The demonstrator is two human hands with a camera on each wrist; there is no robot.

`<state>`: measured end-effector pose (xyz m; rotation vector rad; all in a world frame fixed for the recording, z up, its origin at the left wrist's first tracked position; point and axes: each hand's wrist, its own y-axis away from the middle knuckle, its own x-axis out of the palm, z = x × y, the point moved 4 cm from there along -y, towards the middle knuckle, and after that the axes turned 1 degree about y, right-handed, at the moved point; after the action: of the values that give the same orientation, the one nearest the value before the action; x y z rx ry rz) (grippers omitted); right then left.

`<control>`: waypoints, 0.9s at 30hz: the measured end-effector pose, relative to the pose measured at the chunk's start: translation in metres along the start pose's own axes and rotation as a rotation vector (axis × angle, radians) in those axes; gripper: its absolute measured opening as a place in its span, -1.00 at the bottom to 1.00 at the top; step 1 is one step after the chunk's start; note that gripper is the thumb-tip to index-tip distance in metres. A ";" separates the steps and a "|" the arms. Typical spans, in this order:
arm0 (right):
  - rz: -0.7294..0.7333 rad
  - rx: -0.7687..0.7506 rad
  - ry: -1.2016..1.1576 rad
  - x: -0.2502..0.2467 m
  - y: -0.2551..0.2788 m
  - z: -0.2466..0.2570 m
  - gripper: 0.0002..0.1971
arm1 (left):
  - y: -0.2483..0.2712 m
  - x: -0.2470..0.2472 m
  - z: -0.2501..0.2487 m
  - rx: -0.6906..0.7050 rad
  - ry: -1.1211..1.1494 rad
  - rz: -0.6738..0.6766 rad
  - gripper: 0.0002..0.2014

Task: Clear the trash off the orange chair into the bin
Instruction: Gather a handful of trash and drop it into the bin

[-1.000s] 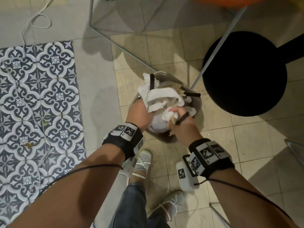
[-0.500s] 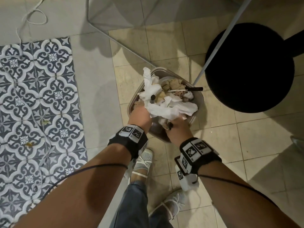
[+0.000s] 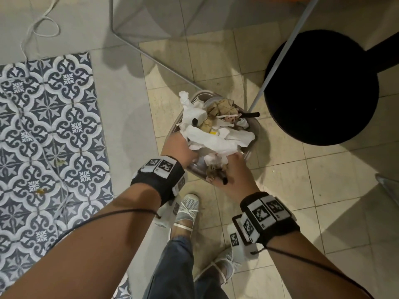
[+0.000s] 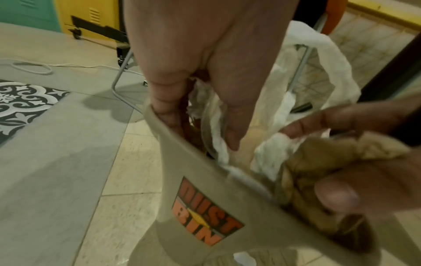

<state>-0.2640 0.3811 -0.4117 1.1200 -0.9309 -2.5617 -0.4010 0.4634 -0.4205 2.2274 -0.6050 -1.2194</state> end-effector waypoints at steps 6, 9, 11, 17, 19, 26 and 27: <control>-0.172 -0.060 -0.059 -0.017 0.036 0.004 -0.38 | 0.016 -0.019 -0.003 0.004 0.135 -0.165 -0.30; -0.314 -0.086 -0.128 -0.016 0.044 0.004 -0.52 | 0.031 -0.023 -0.018 0.104 0.056 -0.263 -0.14; -0.341 -0.090 -0.125 -0.010 0.042 0.004 -0.71 | 0.035 -0.014 -0.029 0.204 -0.108 -0.253 -0.21; -0.211 -0.007 -0.035 0.011 -0.001 0.000 -0.85 | 0.015 0.022 -0.019 0.212 -0.415 -0.037 -0.60; -0.168 0.014 0.002 0.013 -0.009 -0.002 -0.84 | 0.011 0.025 -0.015 0.222 -0.436 -0.022 -0.70; -0.144 -0.042 -0.128 0.012 0.017 -0.015 -0.54 | 0.016 0.020 -0.013 0.188 -0.387 -0.075 -0.60; -0.160 -0.064 -0.131 0.010 0.022 -0.016 -0.52 | 0.019 0.018 -0.015 0.177 -0.373 -0.095 -0.56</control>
<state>-0.2610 0.3523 -0.4128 1.0597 -0.8103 -2.8023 -0.3819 0.4415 -0.4129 2.2047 -0.7819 -1.7103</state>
